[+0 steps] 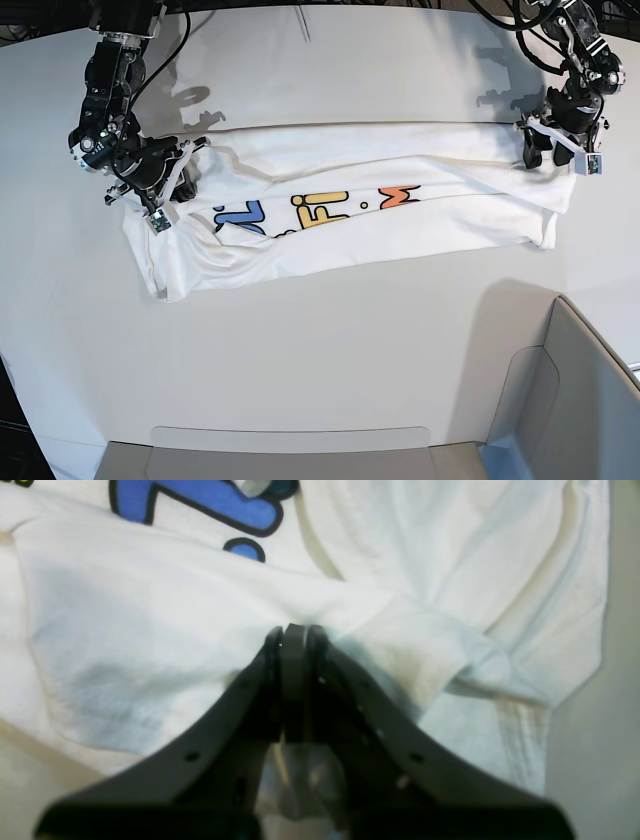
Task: Layout the t-shirt on the table in an organized manner, then fold the t-shirt properly
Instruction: 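Open the left gripper and regrasp the opposite shirt end, then pull both shirt ends apart to stretch the folded shirt straight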
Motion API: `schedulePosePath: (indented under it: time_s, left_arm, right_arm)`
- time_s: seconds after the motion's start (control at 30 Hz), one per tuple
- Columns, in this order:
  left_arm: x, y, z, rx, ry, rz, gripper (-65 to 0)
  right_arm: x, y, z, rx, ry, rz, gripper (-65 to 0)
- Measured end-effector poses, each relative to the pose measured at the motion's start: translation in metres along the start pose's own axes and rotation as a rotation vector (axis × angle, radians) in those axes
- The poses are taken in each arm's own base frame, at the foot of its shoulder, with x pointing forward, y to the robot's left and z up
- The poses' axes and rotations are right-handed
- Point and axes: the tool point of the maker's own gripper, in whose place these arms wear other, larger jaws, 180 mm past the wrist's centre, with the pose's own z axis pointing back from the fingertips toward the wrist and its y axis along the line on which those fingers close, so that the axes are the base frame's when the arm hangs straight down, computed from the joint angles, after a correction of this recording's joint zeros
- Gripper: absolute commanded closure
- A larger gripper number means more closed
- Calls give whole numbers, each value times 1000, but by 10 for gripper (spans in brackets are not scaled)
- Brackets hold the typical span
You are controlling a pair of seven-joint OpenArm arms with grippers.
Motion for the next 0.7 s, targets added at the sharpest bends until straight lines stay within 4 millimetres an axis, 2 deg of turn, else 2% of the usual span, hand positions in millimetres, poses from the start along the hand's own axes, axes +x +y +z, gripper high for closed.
schedulePosePath:
  time_s: [0.17, 0.3, 0.37, 0.57, 0.7]
  left_arm:
    - [16, -2, -5, 6, 0, -19, -362]
    - [52, 21, 27, 105, -81, -36, -362]
    - [65, 25, 37, 130, -115, -39, -362]
    - [74, 8, 40, 91, -140, -56, -362]
    - [69, 9, 40, 107, -125, -49, -362]
  right_arm:
    - [2, 0, 3, -6, -3, 8, -33]
    - [-5, -2, 15, -50, 40, 53, -33]
    - [-8, -3, 20, -70, 64, 70, -33]
    - [-7, -5, 22, -80, 71, 76, -33]
    - [-7, -5, 22, -80, 70, 77, -34]
